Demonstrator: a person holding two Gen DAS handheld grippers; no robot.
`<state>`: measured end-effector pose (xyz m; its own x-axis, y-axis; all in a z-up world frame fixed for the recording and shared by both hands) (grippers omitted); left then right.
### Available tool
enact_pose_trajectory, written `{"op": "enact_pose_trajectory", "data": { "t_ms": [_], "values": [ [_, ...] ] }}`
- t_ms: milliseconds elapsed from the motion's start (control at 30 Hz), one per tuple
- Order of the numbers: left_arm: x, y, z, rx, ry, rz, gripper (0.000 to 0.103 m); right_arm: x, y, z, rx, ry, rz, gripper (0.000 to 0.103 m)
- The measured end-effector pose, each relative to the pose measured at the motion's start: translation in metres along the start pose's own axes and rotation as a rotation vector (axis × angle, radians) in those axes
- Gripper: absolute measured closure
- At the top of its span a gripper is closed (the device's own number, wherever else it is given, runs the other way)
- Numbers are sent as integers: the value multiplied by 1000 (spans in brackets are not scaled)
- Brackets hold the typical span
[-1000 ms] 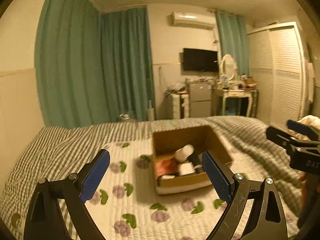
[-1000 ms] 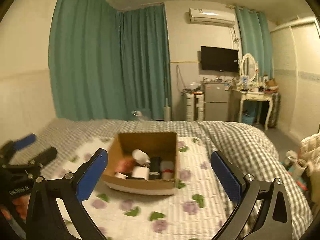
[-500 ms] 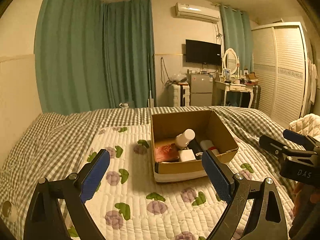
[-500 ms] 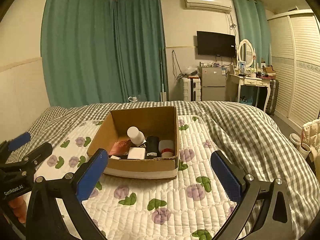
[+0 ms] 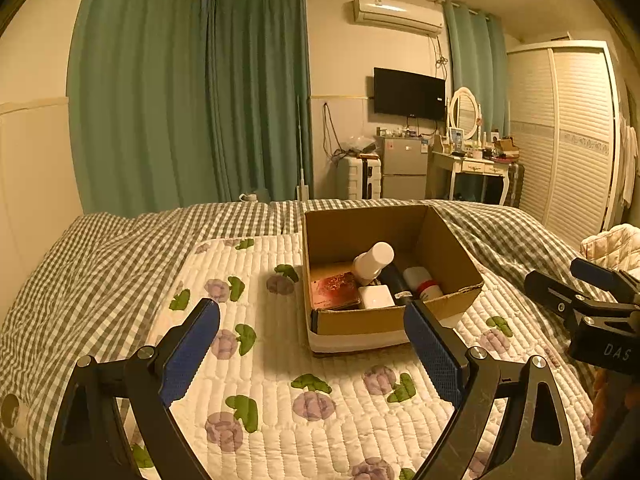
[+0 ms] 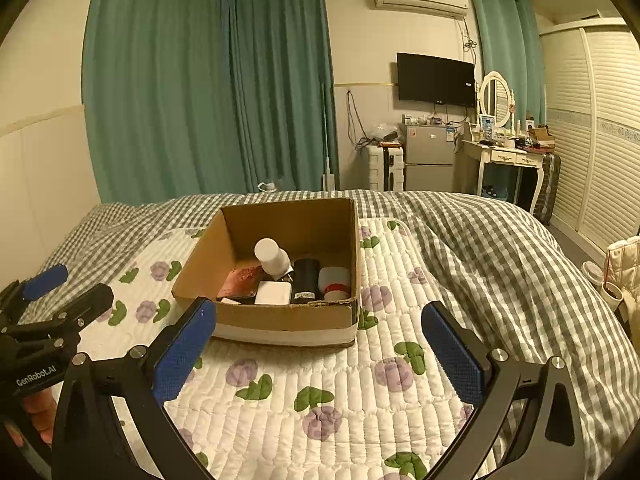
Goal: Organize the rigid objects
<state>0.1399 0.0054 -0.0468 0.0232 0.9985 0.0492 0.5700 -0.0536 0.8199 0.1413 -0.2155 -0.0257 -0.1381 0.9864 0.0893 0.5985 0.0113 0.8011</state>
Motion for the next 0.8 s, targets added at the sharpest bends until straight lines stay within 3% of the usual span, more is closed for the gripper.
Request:
{"op": "enact_pose_trajectory", "data": {
  "t_ms": [800],
  "values": [
    [-4, -2, 0, 7, -7, 14, 8, -1, -4, 7, 33, -30, -3, 0]
  ]
}}
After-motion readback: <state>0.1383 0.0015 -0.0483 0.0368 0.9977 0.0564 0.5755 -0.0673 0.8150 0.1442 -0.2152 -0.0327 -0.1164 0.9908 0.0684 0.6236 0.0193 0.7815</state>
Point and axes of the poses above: each gripper's, at about its wrist camera, not at the fingertips, and z roughly the way its jaws point, x to its left, y to its top, the point moved 8 cm from there along z, roughly the way its jaws point, and after that the axes turned 10 degrees about x, right-handed, at the moved point
